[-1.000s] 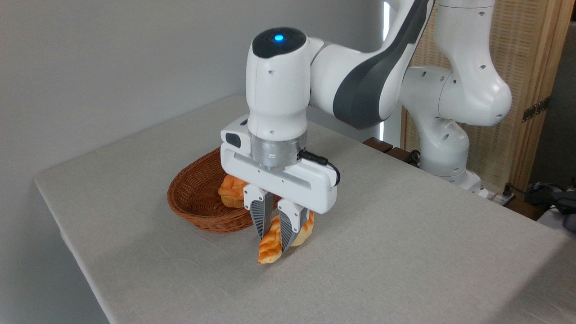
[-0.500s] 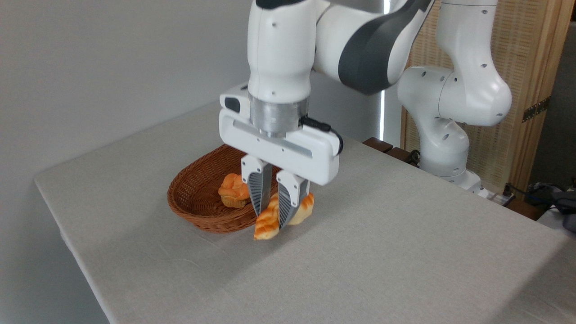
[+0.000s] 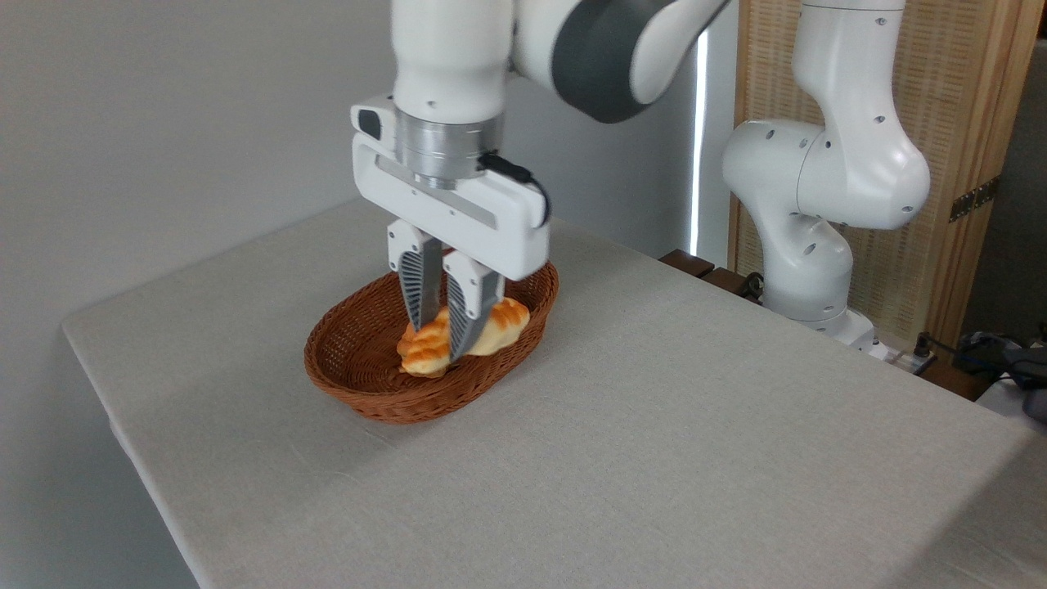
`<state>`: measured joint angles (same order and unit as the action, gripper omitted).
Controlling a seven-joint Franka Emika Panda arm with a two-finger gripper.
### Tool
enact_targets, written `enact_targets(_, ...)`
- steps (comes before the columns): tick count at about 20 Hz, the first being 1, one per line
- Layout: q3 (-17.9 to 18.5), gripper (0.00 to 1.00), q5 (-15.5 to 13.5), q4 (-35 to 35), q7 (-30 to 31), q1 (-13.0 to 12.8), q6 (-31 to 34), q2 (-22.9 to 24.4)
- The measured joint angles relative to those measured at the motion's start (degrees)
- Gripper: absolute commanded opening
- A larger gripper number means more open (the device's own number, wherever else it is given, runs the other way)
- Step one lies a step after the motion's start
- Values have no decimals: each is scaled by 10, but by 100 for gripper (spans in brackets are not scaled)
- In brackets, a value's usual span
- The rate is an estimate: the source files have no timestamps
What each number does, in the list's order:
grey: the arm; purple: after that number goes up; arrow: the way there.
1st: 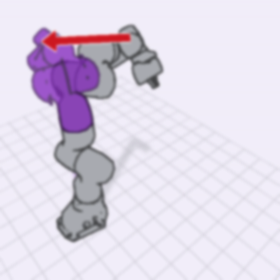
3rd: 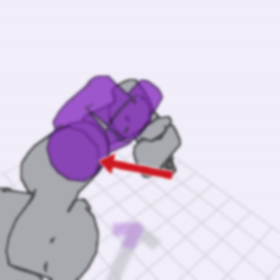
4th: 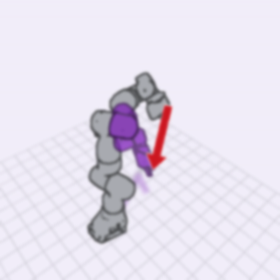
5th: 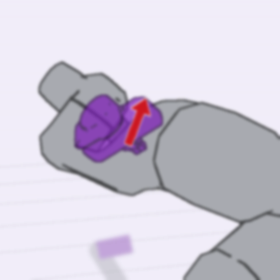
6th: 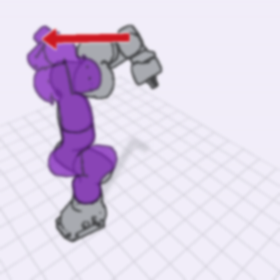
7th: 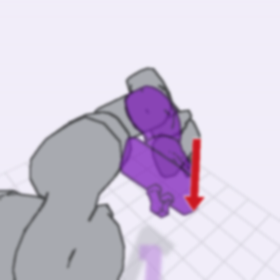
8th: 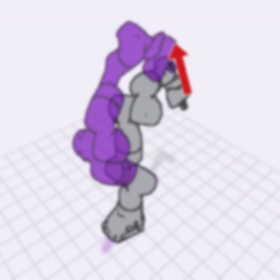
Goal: Put bread into the basket
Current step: 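Lift the braided bread and carry it over the wicker basket, then open the gripper to release the bread into the basket and rise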
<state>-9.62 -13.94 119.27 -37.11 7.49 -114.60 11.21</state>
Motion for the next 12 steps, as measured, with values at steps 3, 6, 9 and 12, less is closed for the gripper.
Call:
enact_targets(3, -40, 100, 0, 0, 0, -1, 0, -4)
enact_targets(6, -73, 100, 0, 0, 3, -2, 0, -7)
enact_targets(9, -90, 100, 0, 0, 3, -2, 0, -9)
enact_targets(12, -92, 100, 0, 0, 3, -1, 0, -9)
